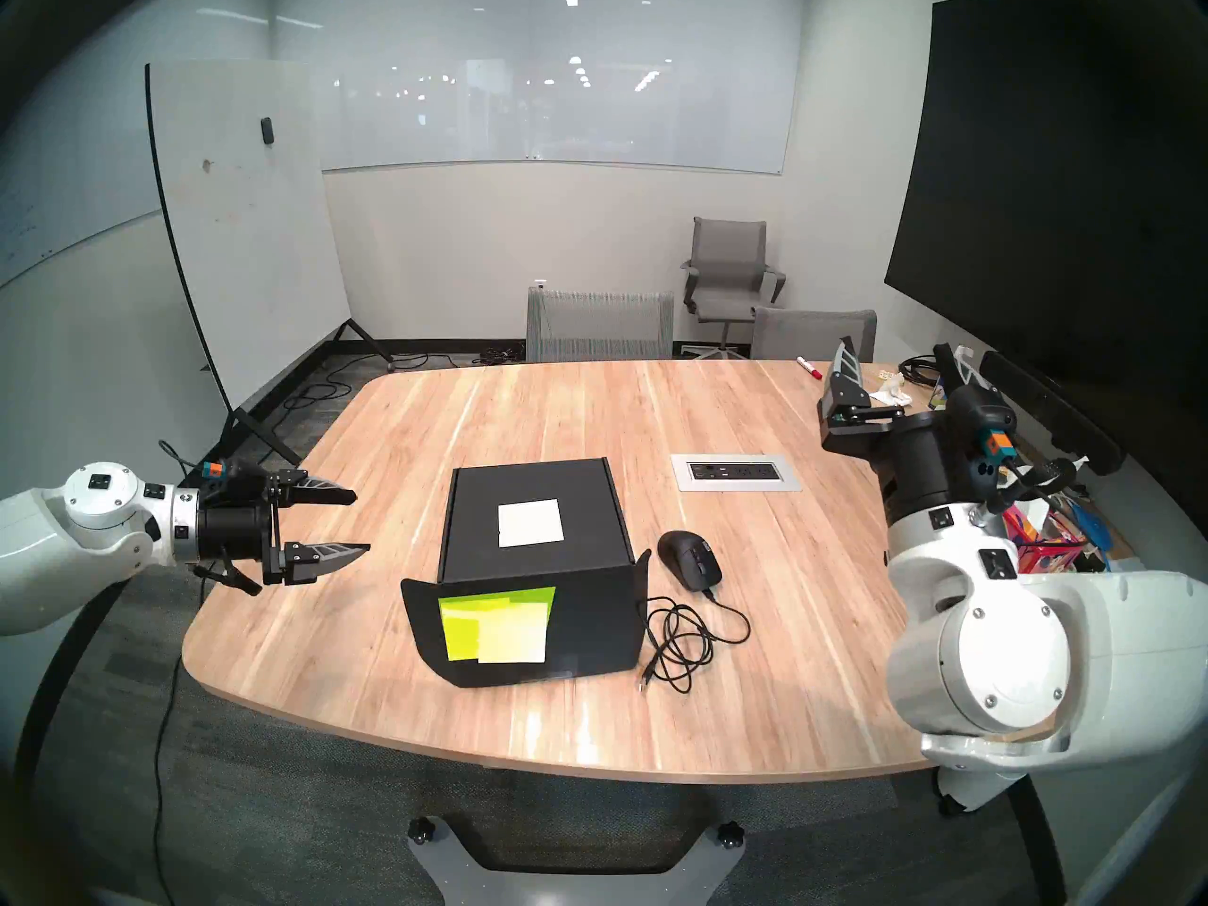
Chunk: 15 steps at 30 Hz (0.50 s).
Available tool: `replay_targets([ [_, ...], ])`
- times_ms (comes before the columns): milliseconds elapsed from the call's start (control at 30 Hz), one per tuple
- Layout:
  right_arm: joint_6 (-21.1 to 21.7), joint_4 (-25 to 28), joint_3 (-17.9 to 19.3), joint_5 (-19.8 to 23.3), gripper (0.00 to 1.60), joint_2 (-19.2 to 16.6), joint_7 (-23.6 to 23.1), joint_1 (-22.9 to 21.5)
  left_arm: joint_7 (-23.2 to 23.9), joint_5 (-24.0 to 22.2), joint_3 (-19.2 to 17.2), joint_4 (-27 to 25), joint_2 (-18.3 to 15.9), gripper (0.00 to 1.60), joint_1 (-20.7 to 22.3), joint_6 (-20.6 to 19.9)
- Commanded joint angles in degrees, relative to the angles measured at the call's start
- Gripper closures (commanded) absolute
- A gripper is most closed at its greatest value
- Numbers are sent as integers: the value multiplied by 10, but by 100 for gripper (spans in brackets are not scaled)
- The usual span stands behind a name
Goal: Open the box and place the mouse inside
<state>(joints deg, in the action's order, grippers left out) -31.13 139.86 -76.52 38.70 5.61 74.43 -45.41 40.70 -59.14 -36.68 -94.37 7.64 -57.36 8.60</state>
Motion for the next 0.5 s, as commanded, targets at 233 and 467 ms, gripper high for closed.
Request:
replay_targets([
  [233,-104,1,-2,-69,0,1,-61,-5,-1,-1,-7,-2,-1,0,9,2],
  [467,-170,-14,-4,-75,0,1,-106,-4,-1,-1,-7,-2,-1,0,9,2],
])
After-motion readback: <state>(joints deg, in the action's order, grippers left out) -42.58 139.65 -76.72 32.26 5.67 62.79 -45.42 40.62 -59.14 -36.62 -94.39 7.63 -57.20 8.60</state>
